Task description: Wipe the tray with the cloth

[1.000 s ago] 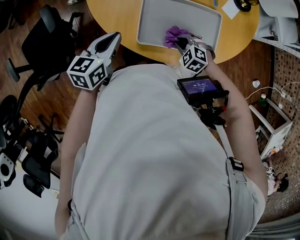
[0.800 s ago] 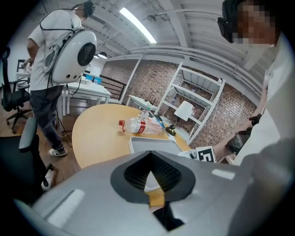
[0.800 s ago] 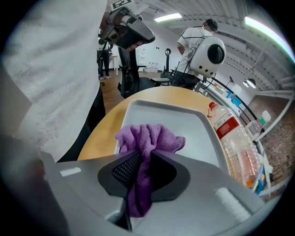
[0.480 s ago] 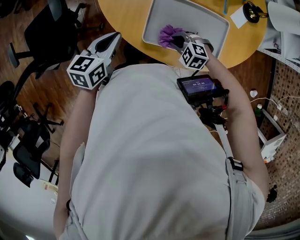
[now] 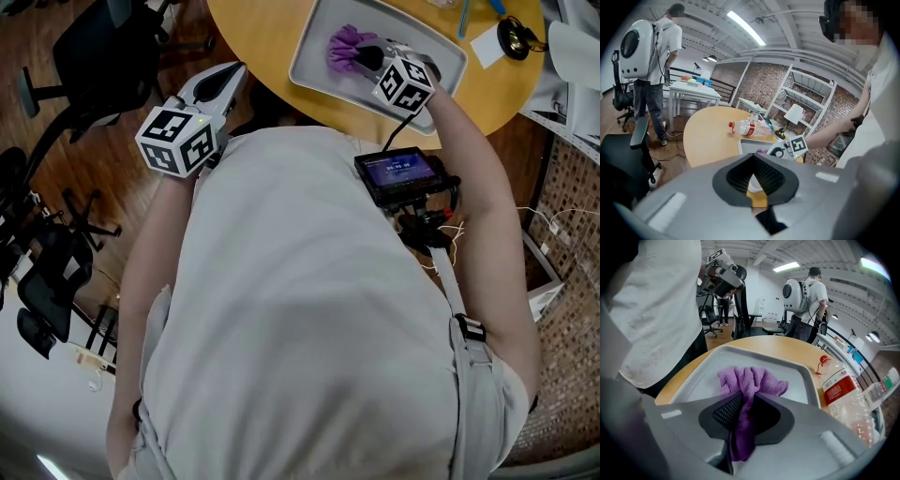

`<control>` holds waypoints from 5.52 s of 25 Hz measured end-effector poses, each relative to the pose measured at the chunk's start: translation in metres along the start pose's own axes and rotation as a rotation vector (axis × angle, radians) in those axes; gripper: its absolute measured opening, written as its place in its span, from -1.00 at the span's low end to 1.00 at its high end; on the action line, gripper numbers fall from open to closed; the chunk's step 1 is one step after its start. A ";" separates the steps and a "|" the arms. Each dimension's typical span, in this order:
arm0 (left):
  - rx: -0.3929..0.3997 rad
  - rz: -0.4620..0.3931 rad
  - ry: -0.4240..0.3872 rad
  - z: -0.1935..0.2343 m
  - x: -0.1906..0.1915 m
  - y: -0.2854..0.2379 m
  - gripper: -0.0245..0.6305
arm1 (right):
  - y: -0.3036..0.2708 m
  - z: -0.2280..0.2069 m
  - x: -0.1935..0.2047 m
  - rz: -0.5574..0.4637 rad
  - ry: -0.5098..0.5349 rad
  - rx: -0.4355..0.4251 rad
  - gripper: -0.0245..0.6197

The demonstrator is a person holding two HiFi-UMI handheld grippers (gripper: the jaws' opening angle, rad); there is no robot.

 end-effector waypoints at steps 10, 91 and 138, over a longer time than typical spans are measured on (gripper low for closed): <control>0.006 0.011 -0.019 -0.008 -0.006 -0.004 -0.93 | 0.004 -0.076 0.005 0.050 -0.091 0.108 -0.70; 0.443 0.280 -0.306 -0.077 -0.008 -0.063 -0.93 | 0.051 0.078 0.054 0.034 -0.968 0.462 -0.72; 0.414 0.231 -0.287 -0.051 -0.035 -0.083 -0.93 | 0.082 0.059 0.105 0.225 -1.263 0.658 -0.75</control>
Point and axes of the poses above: the fingertips, and each gripper's own axes: y backward along the fingers, z to its left, x out of its underside, the point moved 6 cm from there along y, backward along the fingers, and after that the axes turned 3 degrees about x, right-handed, at the moved point
